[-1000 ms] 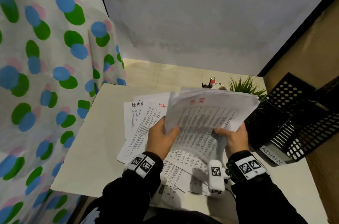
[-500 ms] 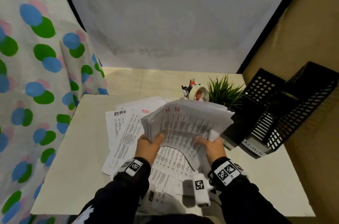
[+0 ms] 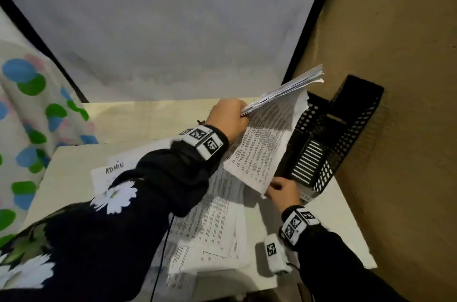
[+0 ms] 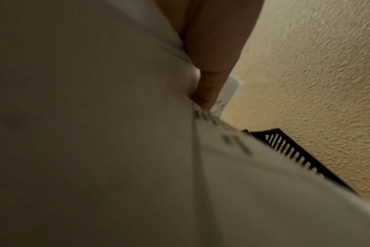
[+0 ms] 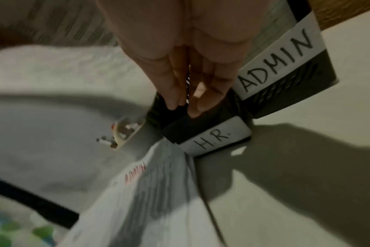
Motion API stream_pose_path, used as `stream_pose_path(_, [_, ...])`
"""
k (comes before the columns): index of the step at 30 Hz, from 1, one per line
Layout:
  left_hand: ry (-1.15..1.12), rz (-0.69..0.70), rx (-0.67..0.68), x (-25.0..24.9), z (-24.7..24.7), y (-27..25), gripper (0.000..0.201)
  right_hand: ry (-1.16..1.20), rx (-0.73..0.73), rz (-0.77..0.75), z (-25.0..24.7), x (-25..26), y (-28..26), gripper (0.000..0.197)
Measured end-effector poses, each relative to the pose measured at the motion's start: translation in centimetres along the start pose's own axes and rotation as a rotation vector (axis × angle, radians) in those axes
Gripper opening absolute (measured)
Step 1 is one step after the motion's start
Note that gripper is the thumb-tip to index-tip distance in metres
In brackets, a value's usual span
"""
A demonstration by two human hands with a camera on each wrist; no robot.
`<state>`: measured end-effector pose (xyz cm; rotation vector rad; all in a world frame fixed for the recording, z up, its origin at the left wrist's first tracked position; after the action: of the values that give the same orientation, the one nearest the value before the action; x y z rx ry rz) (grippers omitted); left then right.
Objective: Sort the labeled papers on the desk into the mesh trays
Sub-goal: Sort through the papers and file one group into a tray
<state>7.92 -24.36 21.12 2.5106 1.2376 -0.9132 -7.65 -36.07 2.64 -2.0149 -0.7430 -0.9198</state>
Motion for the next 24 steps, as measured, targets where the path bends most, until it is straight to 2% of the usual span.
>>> stream_pose_path(3, [0.031,-0.024,0.028,-2.0,2.6,3.7,0.013,-0.221,-0.003,-0.044,-0.2,-0.6,0.0,0.020])
stream_pose_path(7, [0.023,-0.101,0.104,-2.4,7.0,7.2,0.020,-0.197,0.019,-0.068,0.0,-1.3,0.6,0.029])
stream_pose_path(12, [0.126,-0.167,0.253,-0.4,11.3,8.1,0.028,-0.173,0.063,-0.060,-0.1,-1.9,1.1,0.030])
stream_pose_path(17, [0.134,-0.083,0.169,-1.1,10.7,9.0,0.028,-0.197,0.074,-0.090,-0.1,-1.9,1.1,0.030])
stream_pose_path(19, [0.162,-0.047,0.181,-1.7,10.5,9.2,0.031,-0.194,0.069,-0.095,-0.1,-1.8,1.0,0.030])
stream_pose_path(22, [0.239,-0.041,0.268,-1.4,11.8,8.0,0.033,-0.184,0.058,-0.071,-0.1,-1.8,1.1,0.029])
stream_pose_path(24, [0.181,-0.048,0.225,-1.0,11.9,6.6,0.035,-0.169,0.048,-0.045,-0.2,-1.7,1.1,0.028])
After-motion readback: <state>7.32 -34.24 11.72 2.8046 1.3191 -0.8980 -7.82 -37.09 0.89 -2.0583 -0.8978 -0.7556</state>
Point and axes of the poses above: each hand's wrist, its own y-axis towards the middle knuckle, its own z-axis out of the palm, x = y × z, the point moved 6 cm from there along y, towards the middle knuckle, and after that the axes turned 7 degrees about x, right-handed, at the moved point
